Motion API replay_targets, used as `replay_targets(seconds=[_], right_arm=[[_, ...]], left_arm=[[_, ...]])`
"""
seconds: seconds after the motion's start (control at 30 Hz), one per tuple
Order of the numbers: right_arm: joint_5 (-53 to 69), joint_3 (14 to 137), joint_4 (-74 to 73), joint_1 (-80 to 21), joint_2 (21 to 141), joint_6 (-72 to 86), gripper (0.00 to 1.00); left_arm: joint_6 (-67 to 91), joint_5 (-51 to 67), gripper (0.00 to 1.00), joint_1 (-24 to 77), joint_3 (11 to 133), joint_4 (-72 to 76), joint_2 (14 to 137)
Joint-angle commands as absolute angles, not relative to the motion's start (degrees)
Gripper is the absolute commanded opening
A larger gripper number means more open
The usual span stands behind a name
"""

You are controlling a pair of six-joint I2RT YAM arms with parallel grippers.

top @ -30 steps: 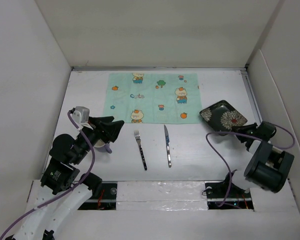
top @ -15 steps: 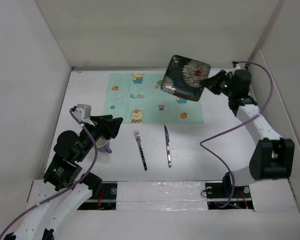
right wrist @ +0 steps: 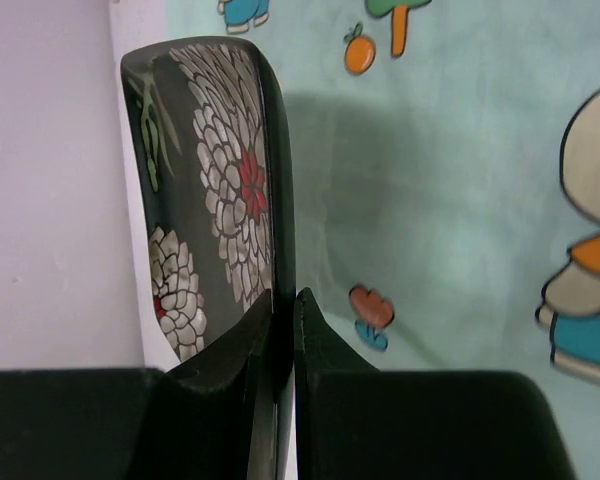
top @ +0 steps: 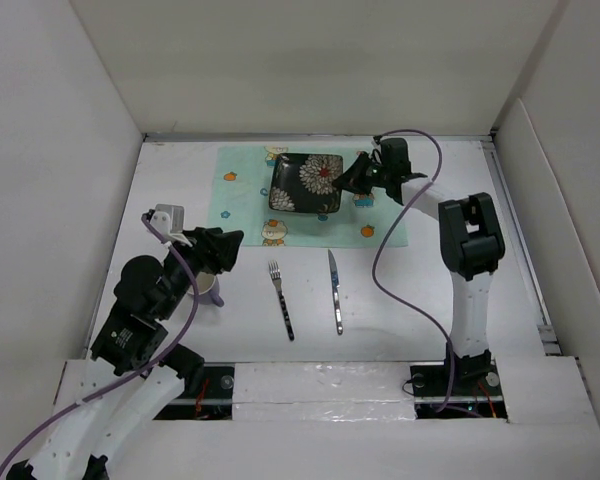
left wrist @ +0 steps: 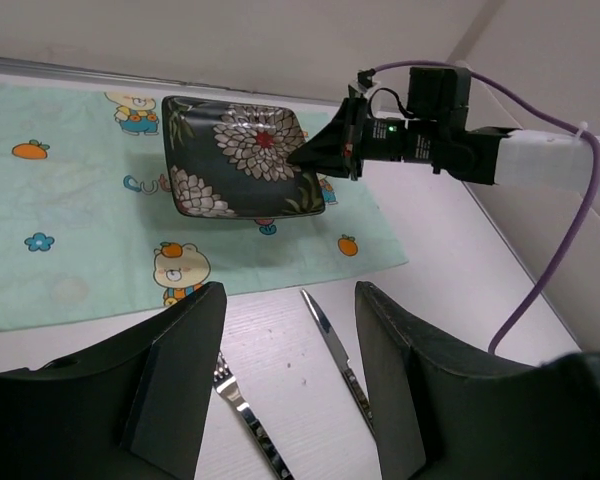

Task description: Set the dinner table for one person

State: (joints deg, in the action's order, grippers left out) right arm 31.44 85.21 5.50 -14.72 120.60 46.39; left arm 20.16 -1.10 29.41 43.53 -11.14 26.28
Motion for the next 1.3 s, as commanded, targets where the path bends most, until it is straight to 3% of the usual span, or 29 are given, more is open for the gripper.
replay_targets(seconds=[0.0, 0.3, 1.17, 1.23, 1.27], right_arm=[[35.68, 94.3, 12.48, -15.29, 119.87, 49.66, 0.0], [39.46, 101.86, 7.83, -15.82, 128.75, 47.55, 0.0], [39.64, 105.03, 2.37, -15.29, 136.23, 43.77, 0.0], [39.38, 105.12, 1.76, -14.77, 136.14, 43.33, 0.09], [39.29, 105.38, 1.32, -14.77, 136.14, 42.55, 0.2]], left_arm=[[19.95, -2.02, 0.51, 29.09, 43.24, -10.02, 26.98], [19.69, -1.85, 0.51, 29.09, 43.51, -9.84, 27.95], [19.51, -1.76, 0.51, 29.09, 43.51, -9.84, 28.57], [19.42, -1.76, 0.51, 29.09, 43.59, -9.84, 28.65], [19.51, -1.76, 0.51, 29.09, 43.59, -9.76, 28.65]])
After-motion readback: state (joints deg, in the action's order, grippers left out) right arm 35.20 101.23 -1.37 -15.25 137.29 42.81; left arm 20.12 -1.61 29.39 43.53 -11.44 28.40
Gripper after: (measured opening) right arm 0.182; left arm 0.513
